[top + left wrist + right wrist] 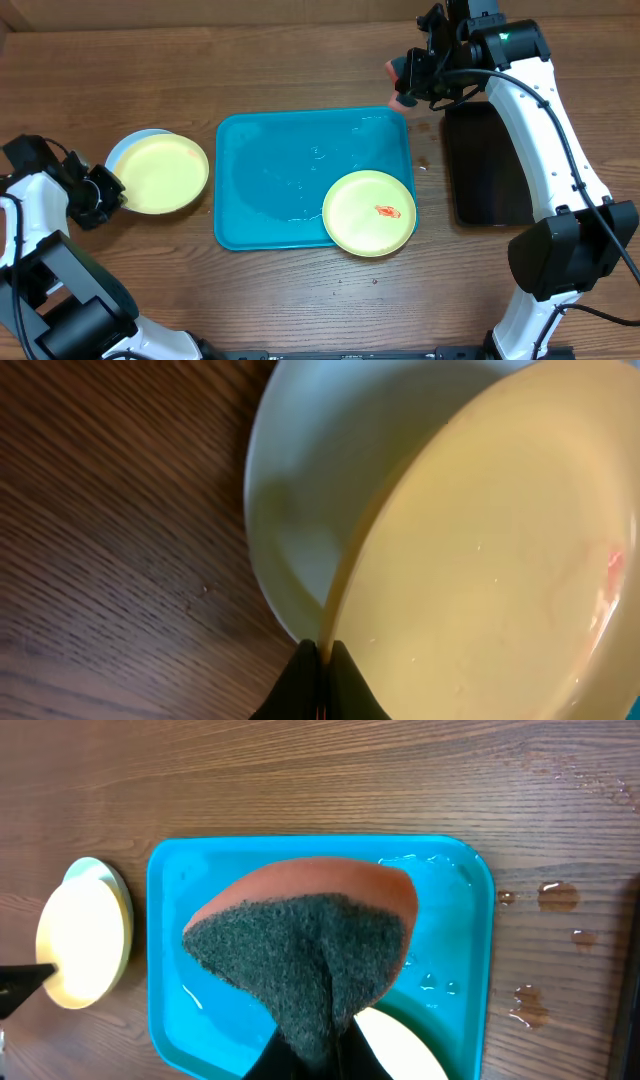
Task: Clean dirty plates on tray and stack at the side
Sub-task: 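Lift the yellow plate with the left gripper and stack it on the white plate, then reach the left gripper to the lower yellow plate's rim and grip it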
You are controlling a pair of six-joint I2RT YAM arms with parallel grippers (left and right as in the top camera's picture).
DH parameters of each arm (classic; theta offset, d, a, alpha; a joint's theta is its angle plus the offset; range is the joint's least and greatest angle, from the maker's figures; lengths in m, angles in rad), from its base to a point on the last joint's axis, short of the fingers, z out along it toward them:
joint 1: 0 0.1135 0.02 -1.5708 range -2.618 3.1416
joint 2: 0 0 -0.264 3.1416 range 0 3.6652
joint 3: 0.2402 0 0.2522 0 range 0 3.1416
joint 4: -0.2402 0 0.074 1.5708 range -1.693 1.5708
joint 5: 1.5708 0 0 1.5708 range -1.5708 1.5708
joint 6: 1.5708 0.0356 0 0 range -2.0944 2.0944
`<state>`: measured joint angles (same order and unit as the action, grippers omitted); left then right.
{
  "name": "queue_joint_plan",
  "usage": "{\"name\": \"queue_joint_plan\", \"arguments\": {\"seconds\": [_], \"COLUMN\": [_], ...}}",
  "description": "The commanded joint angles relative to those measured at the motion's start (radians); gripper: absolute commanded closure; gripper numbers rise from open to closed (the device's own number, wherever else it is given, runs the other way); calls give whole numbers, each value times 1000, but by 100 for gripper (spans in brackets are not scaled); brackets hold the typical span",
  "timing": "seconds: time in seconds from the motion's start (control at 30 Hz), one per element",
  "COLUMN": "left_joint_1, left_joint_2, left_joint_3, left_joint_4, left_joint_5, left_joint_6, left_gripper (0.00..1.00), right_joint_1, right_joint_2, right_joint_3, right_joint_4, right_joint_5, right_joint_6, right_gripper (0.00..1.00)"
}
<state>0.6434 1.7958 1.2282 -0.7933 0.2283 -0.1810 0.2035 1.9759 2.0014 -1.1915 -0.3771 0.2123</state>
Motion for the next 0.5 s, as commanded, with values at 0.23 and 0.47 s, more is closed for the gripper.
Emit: {"name": "queue_joint_plan", "arguments": {"seconds": [0.23,0.47], "left_joint_1": [5,3], "left_joint_2": [-25,-24], "left_joint_3": [-48,-48], "left_joint_4": [100,110], "left_joint_5": [-162,-158], "left_joint_6": [-100,-103], "left_gripper": [96,55], "right_joint_1": [4,4], "right_joint_2": [1,1], "right_joint_3": [2,2], "right_joint_4": [-2,-10], "right_joint_5": [2,2], "right_joint_6": [-3,-3], "right_gripper": [96,96]}}
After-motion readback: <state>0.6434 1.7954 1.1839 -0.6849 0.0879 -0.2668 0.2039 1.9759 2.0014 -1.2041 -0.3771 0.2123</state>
